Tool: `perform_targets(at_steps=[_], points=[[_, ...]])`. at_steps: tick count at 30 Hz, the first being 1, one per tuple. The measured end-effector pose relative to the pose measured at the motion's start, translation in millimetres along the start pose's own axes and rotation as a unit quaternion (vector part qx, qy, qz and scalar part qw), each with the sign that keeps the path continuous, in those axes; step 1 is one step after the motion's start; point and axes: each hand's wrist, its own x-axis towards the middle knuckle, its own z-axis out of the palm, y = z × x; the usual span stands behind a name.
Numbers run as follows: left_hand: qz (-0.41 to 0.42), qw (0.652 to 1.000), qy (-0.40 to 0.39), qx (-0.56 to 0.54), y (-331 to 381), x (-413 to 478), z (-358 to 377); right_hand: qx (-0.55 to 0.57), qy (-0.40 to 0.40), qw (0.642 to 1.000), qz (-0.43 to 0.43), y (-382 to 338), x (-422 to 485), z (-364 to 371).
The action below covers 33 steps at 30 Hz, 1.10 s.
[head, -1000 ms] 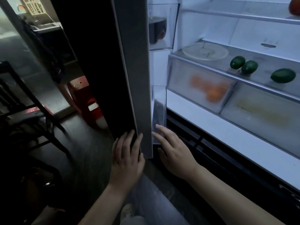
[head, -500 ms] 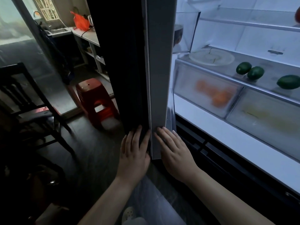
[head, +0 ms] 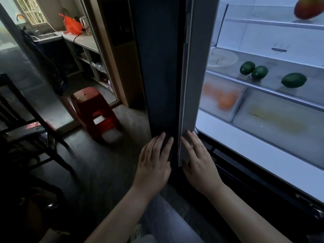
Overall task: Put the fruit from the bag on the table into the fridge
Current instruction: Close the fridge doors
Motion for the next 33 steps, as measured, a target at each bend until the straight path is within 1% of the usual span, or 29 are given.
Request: perform_targets(at_steps=[4, 10, 14, 18, 21, 27, 33], points=[[-0.014, 0.999, 0.02, -0.024, -3.8, 5.5, -2.8, 0.014, 0.029, 0.999, 0.007, 1.5, -1.3, -7.7], [-0.024, 0.999, -0.011, -0.035, -7.1, 32.3, -2.2, 0.013, 0.059, 0.998, -0.024, 4.2, 11.9, -11.0], [0.007, 0.999, -0.033, -0.041, -9.5, 59.0, 0.2, 0.003, 0.077, 0.997, -0.021, 14.6, 22.8, -13.9], [0.017, 0.997, -0.049, -0.054, -18.0, 76.2, 6.0, -0.02, 0.088, 0.994, -0.053, 25.5, 28.0, -15.3], [0.032, 0.996, -0.044, -0.073, -27.7, 79.4, 9.1, -0.038, 0.091, 0.993, -0.065, 27.1, 27.9, -12.9], [0.073, 0.989, -0.005, -0.131, -32.2, 87.6, 19.7, -0.02, 0.135, 0.99, -0.033, 28.0, 28.5, -3.5], [0.109, 0.98, 0.024, -0.167, -27.5, 104.3, 29.7, -0.005, 0.203, 0.978, 0.036, 29.7, 37.0, -6.0]])
